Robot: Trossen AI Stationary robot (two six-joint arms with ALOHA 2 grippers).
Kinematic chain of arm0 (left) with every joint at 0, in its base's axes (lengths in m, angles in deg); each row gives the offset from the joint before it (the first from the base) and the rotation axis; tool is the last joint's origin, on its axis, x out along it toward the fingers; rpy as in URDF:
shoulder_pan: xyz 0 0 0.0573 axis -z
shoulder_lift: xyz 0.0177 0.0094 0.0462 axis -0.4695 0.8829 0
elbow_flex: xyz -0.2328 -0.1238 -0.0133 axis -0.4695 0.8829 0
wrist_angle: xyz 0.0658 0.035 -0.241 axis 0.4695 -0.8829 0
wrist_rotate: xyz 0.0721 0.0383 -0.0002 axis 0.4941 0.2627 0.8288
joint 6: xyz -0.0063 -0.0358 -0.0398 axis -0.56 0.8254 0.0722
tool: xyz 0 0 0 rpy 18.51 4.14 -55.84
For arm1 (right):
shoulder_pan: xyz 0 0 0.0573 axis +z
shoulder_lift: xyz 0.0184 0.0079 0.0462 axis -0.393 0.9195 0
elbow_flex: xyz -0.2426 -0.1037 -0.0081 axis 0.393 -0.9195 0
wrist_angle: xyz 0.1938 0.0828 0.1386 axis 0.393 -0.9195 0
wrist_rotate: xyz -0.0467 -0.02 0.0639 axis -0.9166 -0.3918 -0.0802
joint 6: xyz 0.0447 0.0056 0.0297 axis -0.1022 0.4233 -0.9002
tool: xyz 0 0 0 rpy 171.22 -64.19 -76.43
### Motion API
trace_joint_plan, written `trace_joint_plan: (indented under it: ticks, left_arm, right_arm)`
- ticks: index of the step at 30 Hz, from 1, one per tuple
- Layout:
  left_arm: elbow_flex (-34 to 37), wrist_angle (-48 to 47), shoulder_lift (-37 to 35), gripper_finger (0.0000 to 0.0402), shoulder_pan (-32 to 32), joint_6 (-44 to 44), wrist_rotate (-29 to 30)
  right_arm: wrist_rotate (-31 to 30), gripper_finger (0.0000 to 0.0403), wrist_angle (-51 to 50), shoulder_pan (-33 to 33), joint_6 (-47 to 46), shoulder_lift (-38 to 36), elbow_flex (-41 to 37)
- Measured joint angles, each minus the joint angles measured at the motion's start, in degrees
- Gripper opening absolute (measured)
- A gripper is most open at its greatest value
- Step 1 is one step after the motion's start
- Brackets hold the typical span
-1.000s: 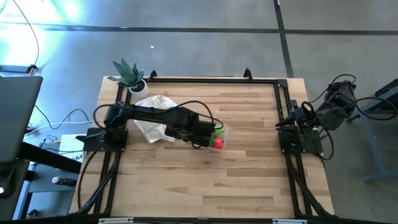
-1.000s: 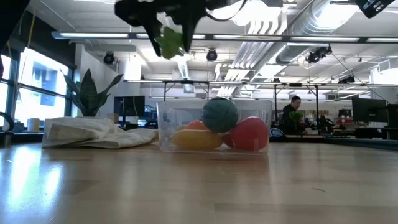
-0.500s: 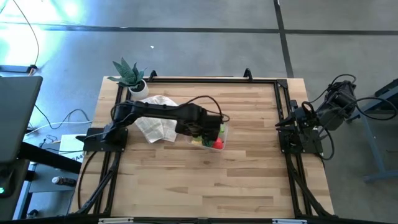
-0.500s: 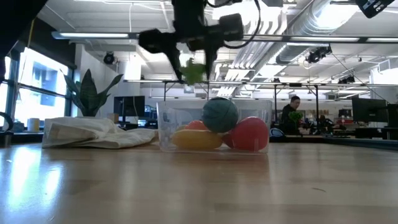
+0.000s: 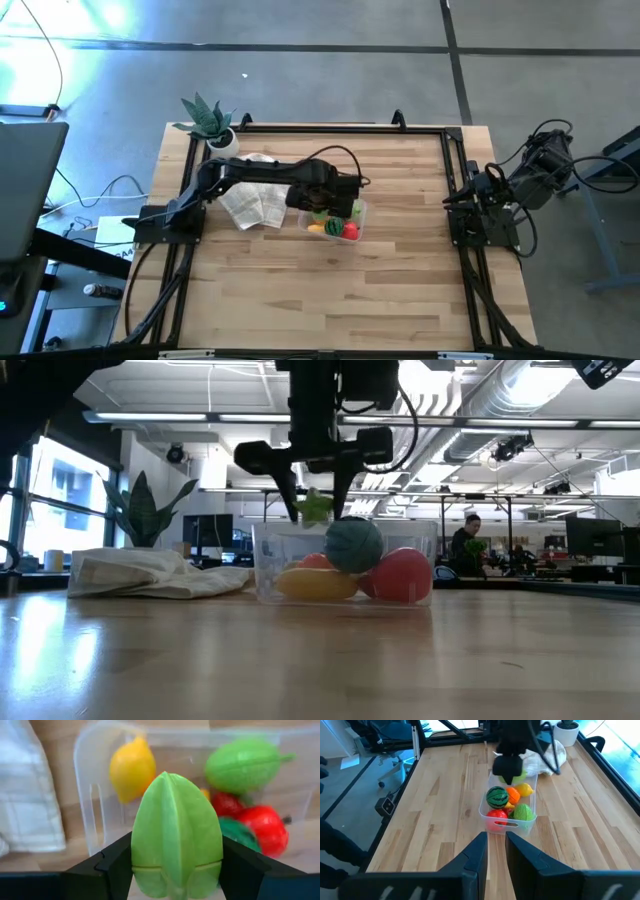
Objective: Pick and placing Produce into tupperware
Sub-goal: Put the green starfruit into the transparent container
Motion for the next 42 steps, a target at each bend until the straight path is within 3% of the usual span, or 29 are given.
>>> trace_joint_plan:
  ticks: [8, 17, 28, 31, 38, 42]
  left_arm:
    - [0.03, -1.51, 0.71, 0.0207, -2.08, -4.10, -0.50]
    - [1.11, -0.02, 1.53, 0.0234, -3.29, -5.68, -1.60]
    - [3.29, 0.27, 1.51, 0.0122, -3.10, -5.74, -2.18]
    - [3.29, 0.80, 1.51, 0.0125, -3.09, -5.74, -2.12]
    - [3.29, 1.20, 1.51, 0.0189, -3.22, -5.73, -2.08]
    - [3.29, 0.75, 1.51, 0.0184, -3.22, -5.73, -2.07]
  right_arm:
    - [-0.01, 0.0058, 0.02, 0.01, 0.00, 0.00, 0.00]
    - [0.01, 0.0058, 0.01, 0.01, 0.00, 0.00, 0.00]
    - [0.01, 0.0058, 0.01, 0.00, 0.00, 0.01, 0.00]
    - [-0.01, 0.0058, 0.00, 0.01, 0.00, 0.02, 0.00]
    - [0.00, 0.0058, 0.01, 0.02, 0.00, 0.02, 0.00]
    - [-0.01, 0.0058, 0.00, 0.00, 0.00, 0.02, 0.00]
